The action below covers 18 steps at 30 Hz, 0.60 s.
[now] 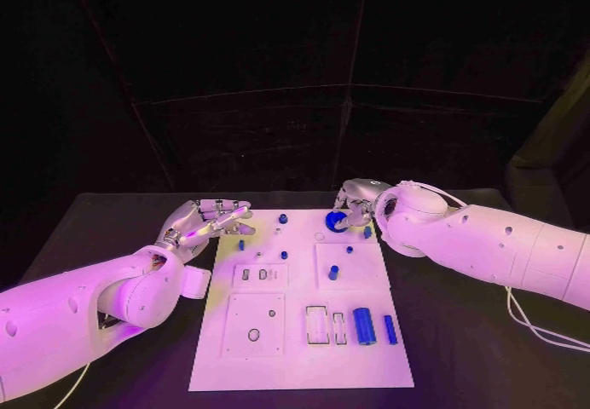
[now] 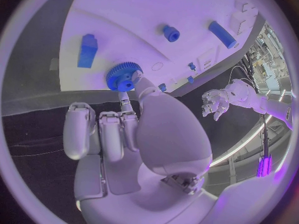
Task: Assemble the parts on the task board
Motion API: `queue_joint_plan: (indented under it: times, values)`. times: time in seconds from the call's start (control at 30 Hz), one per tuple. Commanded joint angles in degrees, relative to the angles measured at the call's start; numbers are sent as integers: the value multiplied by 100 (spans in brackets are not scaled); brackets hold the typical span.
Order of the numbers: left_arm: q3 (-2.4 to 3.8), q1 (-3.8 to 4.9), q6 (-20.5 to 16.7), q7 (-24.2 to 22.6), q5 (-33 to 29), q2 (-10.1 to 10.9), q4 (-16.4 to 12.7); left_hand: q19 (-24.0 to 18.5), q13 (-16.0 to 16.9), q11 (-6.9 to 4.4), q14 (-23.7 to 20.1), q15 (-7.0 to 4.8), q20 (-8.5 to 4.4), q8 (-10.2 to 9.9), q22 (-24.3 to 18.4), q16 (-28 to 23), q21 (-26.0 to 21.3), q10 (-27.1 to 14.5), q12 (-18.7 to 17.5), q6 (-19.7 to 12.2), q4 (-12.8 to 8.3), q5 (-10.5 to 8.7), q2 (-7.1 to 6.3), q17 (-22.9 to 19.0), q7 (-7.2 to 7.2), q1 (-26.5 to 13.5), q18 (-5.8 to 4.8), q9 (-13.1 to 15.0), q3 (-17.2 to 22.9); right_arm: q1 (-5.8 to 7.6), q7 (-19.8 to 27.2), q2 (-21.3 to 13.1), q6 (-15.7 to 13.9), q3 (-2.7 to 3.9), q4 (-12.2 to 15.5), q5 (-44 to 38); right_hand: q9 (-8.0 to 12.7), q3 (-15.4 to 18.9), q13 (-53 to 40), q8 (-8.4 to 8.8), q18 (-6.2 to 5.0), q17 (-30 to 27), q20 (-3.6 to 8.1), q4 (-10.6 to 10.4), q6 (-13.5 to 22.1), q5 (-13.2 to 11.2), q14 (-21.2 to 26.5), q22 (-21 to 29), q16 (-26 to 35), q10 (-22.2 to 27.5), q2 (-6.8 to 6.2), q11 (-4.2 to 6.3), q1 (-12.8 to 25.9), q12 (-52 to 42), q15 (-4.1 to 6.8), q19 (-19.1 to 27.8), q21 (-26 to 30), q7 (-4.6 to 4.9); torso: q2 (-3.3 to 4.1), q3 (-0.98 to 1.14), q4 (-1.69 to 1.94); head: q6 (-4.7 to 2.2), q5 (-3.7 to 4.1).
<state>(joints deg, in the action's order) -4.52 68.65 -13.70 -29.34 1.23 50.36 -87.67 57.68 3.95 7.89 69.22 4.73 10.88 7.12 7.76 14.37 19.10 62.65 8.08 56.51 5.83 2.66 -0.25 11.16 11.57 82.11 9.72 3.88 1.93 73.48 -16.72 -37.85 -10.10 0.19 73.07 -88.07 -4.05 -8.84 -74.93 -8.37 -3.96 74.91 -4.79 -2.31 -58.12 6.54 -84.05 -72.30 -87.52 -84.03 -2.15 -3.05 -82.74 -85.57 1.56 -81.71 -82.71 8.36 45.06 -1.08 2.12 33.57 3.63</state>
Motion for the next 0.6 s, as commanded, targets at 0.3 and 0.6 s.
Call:
queue_joint_plan:
  times: [0.3,0.6]
  values:
    - [4,7,110,3,21,2,1,16,-10,31,-4,7,22,-22,-10,-37,-28,22,-25,16,-52,11,59,11,27,37,73,-9,7,-35,13,-20,-565,-20,178,-505,12,-231,-1078,-9,63,875,70,88,-356,323,-471,-116,-32,-317,-17,90,237,-30,57,-53,-70,-143,-1,3,-3,-11,-16]
    - [4,8,113,6,21,12,-1,17,-10,31,-4,6,21,-28,-13,-45,-30,26,-34,18,-64,11,70,16,26,47,73,-9,15,-37,94,-67,-966,-20,666,-349,26,-250,-1058,73,86,879,71,-36,-364,501,-473,-232,-33,-305,-139,96,597,2,53,-114,-120,-146,-2,-4,-1,-12,-36]
